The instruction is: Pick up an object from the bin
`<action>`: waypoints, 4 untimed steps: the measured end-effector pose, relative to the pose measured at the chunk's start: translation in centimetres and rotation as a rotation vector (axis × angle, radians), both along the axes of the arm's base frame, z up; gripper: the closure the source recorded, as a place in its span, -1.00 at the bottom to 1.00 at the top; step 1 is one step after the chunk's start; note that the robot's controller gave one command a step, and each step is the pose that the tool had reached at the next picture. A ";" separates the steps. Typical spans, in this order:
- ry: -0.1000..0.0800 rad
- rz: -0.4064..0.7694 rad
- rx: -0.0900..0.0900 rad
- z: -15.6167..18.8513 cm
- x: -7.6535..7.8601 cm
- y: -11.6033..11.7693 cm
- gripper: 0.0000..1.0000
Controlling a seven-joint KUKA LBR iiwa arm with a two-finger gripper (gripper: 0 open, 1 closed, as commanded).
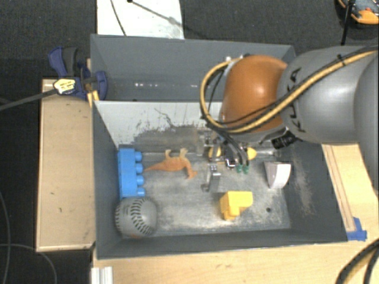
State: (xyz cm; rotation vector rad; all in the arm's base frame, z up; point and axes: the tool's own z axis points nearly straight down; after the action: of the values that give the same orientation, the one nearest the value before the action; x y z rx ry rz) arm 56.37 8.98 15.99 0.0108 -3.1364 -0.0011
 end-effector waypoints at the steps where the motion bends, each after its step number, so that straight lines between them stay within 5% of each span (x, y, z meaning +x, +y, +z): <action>1: -0.008 -0.002 0.001 0.5 0.2 0.0 -1.00; 2: -0.014 0.006 0.002 -7.0 2.5 4.9 -1.00; 3: -0.022 -0.013 0.006 -10.8 2.9 6.6 -1.00; 4: -0.012 -0.118 0.002 -5.5 2.1 6.3 -1.00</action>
Offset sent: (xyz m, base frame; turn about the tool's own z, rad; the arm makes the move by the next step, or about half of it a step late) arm 0.0262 0.0585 -0.0899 -0.0089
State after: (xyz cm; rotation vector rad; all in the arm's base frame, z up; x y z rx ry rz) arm 58.44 15.27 10.44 -0.1746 -3.1439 -0.0049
